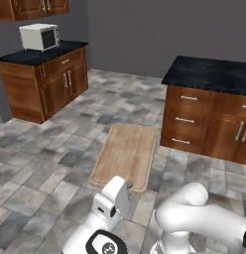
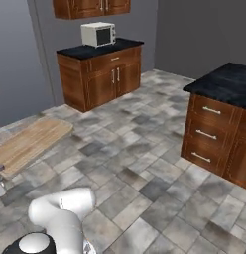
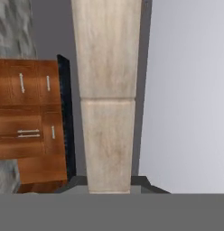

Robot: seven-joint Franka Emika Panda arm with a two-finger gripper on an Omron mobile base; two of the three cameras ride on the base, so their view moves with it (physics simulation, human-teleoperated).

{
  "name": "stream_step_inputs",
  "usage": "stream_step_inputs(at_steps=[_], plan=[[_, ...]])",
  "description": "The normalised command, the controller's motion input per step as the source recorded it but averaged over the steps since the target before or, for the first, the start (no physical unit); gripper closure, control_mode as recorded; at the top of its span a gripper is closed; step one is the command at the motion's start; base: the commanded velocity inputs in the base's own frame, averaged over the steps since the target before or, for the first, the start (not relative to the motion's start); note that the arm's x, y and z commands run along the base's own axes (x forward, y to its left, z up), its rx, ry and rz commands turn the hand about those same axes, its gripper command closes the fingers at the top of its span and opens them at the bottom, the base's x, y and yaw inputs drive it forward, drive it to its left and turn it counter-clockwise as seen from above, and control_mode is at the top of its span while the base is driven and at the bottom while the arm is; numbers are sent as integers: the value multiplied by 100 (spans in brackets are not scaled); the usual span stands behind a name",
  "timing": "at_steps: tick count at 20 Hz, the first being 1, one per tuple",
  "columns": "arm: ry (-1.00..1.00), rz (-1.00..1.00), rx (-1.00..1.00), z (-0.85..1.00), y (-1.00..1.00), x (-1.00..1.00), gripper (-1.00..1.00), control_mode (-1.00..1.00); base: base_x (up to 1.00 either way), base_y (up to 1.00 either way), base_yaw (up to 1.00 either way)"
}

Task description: Move the cutting board and knife to the sink. Then move spray from the cabinet to the counter.

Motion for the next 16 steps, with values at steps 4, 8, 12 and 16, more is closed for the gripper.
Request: stream_step_inputs(at_steps=[4,8,12,16], plan=[[0,0,0,0,0,0,100,100,15,5,-66],[0,0,0,0,0,0,100,100,18,0,-65],[0,0,0,0,0,0,100,100,23,0,-62],[0,0,0,0,0,0,100,100,19,0,-71]])
